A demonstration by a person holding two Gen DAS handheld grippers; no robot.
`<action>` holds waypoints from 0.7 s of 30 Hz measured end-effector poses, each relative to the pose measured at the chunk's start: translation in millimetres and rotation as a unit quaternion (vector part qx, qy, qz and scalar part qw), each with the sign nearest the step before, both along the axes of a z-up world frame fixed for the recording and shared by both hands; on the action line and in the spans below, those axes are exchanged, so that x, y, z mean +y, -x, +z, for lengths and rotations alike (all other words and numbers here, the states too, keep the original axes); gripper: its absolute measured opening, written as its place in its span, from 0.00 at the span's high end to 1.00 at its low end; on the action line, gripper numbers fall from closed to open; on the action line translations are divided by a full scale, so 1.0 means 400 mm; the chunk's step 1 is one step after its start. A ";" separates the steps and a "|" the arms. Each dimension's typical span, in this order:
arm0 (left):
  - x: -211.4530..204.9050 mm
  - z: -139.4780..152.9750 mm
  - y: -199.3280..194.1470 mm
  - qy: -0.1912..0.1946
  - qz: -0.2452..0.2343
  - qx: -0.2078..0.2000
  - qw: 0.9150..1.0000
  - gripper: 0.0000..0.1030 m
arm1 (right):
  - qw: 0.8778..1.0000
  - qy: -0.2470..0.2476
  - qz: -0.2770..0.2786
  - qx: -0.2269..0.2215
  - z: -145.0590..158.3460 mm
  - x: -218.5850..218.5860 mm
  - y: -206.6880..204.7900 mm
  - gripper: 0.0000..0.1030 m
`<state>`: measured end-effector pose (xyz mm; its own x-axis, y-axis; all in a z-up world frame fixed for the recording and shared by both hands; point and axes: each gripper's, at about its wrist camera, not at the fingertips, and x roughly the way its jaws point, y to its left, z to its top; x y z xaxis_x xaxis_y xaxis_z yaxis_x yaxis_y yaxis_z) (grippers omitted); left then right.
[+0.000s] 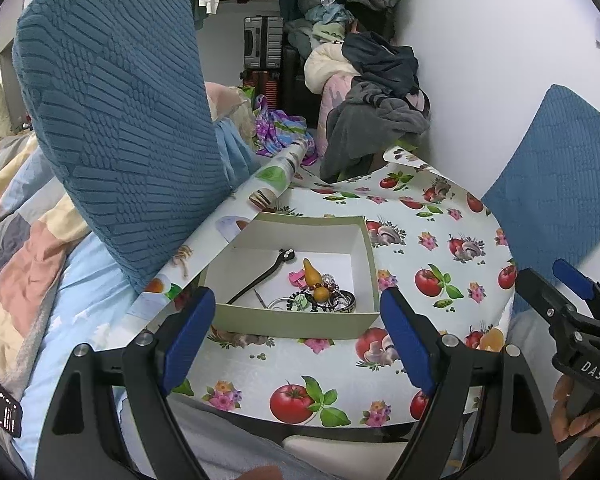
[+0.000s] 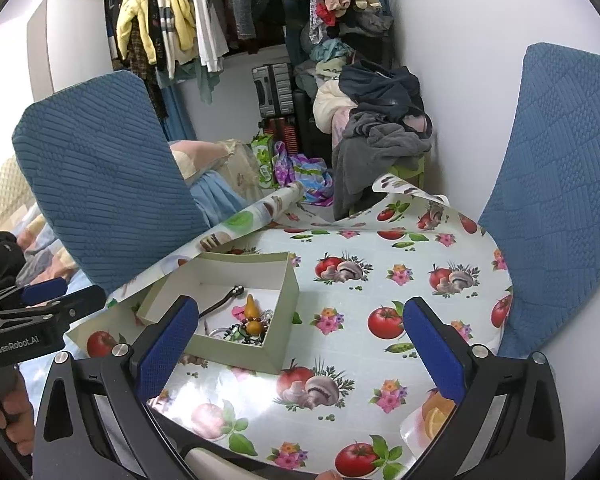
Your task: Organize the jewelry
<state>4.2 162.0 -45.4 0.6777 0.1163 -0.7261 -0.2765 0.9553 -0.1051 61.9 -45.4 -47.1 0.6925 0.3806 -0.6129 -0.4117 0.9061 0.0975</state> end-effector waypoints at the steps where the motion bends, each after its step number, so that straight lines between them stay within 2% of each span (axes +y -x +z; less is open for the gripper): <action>1: -0.004 -0.001 -0.001 -0.002 0.000 0.000 1.000 0.18 | 1.000 0.002 -0.001 0.001 -0.001 -0.001 0.000 0.00; 21: 0.001 0.007 0.004 0.004 -0.006 0.000 1.000 0.17 | 1.000 0.003 0.000 0.003 -0.011 -0.005 0.005 0.00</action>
<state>2.6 162.4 -42.5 0.6786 0.1022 -0.7274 -0.2649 0.9577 -0.1126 60.0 -47.5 -51.7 0.6894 0.3758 -0.6192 -0.4103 0.9071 0.0938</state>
